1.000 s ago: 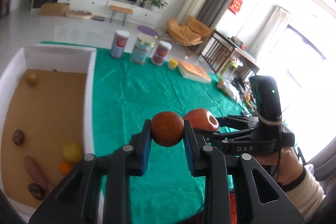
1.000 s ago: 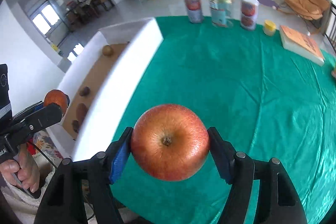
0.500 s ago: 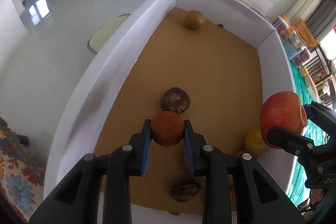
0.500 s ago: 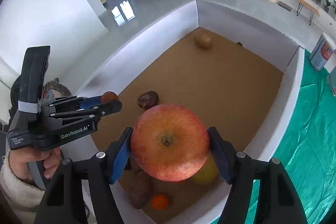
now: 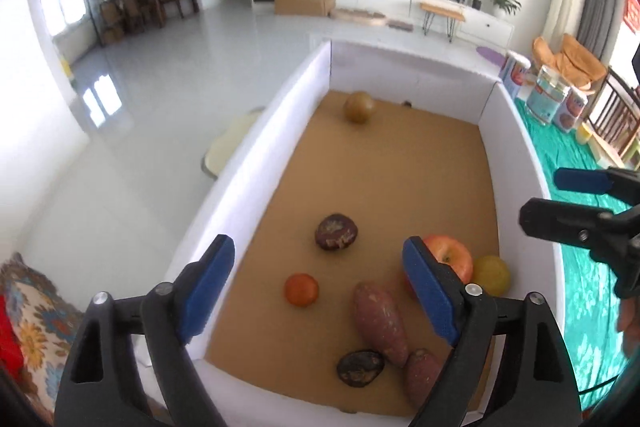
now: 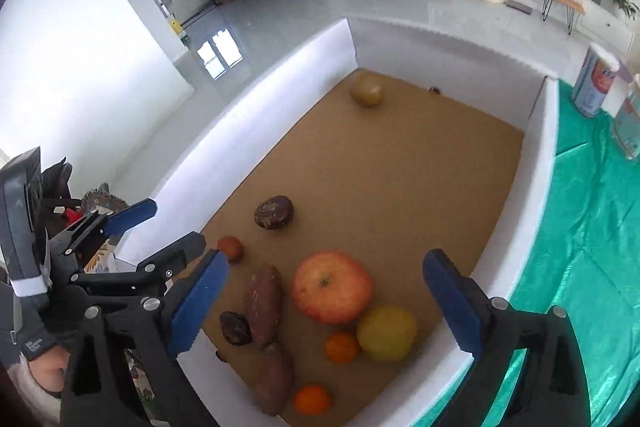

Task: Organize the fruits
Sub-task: 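Withdraw both tools from the box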

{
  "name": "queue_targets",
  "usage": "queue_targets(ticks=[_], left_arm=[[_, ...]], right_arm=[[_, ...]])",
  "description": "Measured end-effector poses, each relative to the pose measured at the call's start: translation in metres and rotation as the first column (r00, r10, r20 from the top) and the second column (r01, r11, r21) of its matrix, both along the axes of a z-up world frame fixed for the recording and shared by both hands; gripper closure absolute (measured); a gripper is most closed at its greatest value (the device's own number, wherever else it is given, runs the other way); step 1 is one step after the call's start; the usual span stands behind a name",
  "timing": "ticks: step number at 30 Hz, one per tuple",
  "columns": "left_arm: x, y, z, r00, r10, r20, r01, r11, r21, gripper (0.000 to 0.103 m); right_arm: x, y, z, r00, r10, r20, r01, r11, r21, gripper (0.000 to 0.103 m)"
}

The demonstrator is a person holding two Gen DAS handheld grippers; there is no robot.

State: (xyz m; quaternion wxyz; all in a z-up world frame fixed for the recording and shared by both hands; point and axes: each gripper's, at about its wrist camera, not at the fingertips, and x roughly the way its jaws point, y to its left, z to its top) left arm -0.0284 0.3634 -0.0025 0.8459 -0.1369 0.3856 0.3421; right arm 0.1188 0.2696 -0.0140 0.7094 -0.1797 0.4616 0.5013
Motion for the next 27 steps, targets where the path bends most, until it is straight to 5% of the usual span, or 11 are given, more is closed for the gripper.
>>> queue_targets(ticks=[4,9,12,17,27], left_arm=[[-0.007,-0.034,0.032,0.998,0.044,0.038,-0.048,0.992,0.117,0.008],[-0.027,-0.048,0.039,0.994,0.059,0.087,-0.058,0.998,-0.007,0.008],[-0.037,-0.057,0.033,0.993,0.110,0.049,-0.111,0.994,0.013,0.008],[-0.046,-0.068,0.026,0.992,0.097,-0.077,-0.095,0.995,0.027,0.008],[-0.064,-0.063,0.027,0.993,0.102,-0.054,-0.103,0.994,-0.020,0.008]], right_arm=[[-0.018,-0.045,0.041,0.996,-0.038,0.082,0.042,0.998,-0.053,0.000],[-0.046,-0.101,0.044,0.993,-0.103,0.065,0.106,0.994,-0.040,0.000],[-0.062,-0.117,0.023,0.989,-0.149,0.016,0.150,0.988,-0.046,0.000],[-0.085,-0.113,0.005,0.990,-0.136,-0.047,0.133,0.989,-0.059,0.000],[-0.102,-0.096,0.021,0.990,-0.142,-0.008,0.142,0.989,-0.046,0.000]])
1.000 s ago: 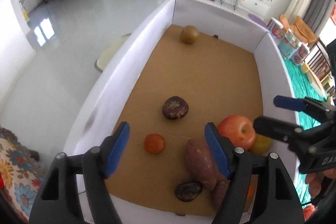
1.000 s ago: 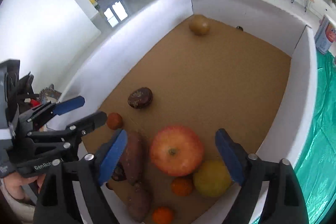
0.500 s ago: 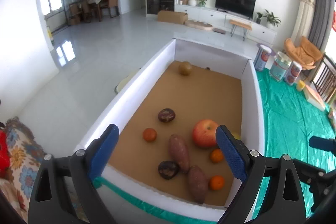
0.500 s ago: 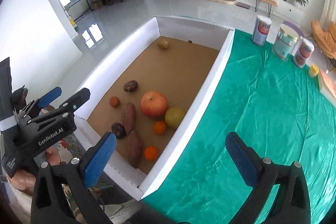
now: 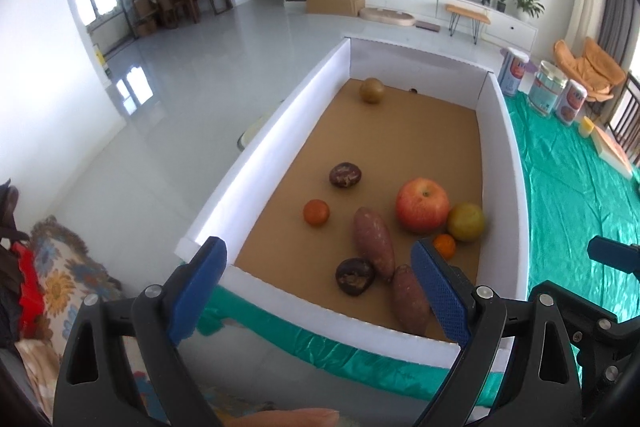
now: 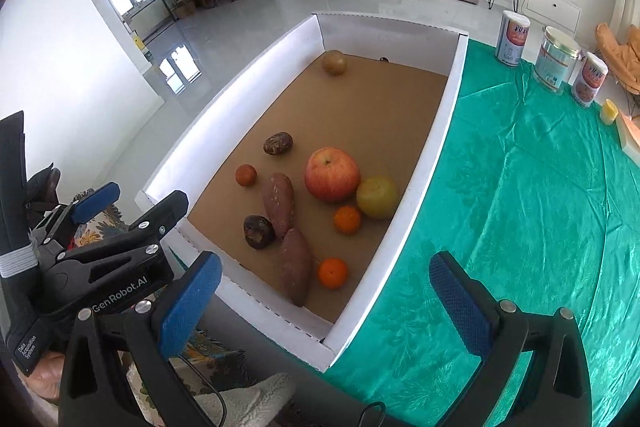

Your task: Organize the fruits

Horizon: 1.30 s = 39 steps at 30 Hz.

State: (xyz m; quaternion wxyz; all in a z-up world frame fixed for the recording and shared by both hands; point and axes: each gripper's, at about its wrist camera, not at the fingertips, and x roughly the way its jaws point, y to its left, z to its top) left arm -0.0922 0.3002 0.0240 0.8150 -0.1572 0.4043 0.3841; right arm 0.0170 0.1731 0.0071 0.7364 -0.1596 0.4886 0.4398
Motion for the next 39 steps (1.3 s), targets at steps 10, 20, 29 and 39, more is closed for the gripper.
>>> queue_targets(ticks=[10,20,29,39], left_arm=[[-0.004,0.007,-0.002,1.000,0.012,-0.001,-0.012,0.999,-0.031,0.008],[-0.007,0.012,-0.004,1.000,0.014,0.006,-0.014,0.999,-0.044,0.008],[-0.005,0.017,-0.009,1.000,0.015,-0.002,-0.015,0.998,-0.056,0.008],[-0.006,0.018,-0.012,1.000,0.014,0.009,-0.013,0.998,-0.054,0.008]], right_arm=[[-0.004,0.006,-0.002,0.999,-0.025,-0.034,0.025,0.999,-0.020,0.000],[-0.004,0.010,-0.002,0.999,-0.041,-0.020,0.040,0.998,-0.041,0.000],[-0.001,0.013,-0.006,0.999,-0.050,-0.010,0.050,0.997,-0.056,0.000],[-0.001,0.016,-0.010,0.999,-0.046,-0.014,0.045,0.997,-0.065,0.000]])
